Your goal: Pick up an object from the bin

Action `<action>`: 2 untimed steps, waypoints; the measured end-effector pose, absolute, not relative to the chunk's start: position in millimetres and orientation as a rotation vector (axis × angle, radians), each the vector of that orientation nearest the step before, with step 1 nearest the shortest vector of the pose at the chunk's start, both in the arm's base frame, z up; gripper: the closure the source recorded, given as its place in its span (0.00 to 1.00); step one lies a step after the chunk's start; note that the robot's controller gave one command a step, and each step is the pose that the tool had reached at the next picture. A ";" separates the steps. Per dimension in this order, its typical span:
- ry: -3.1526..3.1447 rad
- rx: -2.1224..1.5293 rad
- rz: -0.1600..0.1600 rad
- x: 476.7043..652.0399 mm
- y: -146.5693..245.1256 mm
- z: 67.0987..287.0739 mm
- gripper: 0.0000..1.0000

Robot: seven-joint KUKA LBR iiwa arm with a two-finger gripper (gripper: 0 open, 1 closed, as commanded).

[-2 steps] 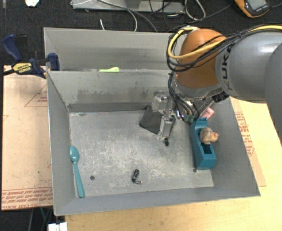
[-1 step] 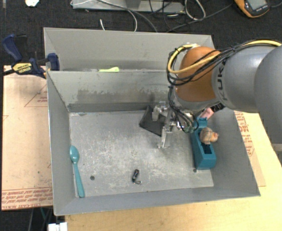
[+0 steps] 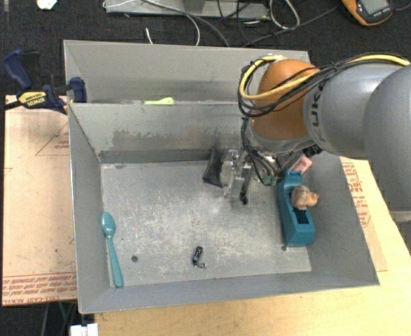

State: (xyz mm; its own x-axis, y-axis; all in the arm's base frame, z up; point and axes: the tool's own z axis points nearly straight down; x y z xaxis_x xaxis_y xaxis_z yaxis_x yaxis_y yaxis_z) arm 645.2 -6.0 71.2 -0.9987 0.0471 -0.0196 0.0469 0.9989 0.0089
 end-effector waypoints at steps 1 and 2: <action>3.121 0.074 0.013 645.2 -6.0 71.2 1.00; 3.086 -0.428 0.010 641.1 -28.6 71.8 1.00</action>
Offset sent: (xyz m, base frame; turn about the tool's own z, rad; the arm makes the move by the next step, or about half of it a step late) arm -0.0103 -0.0460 -0.0012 -0.5698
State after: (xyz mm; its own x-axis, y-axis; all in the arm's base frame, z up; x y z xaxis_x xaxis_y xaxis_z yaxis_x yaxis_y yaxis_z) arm 641.1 -28.6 71.8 -0.9620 -0.2717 -0.0263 -0.2719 0.9623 0.0030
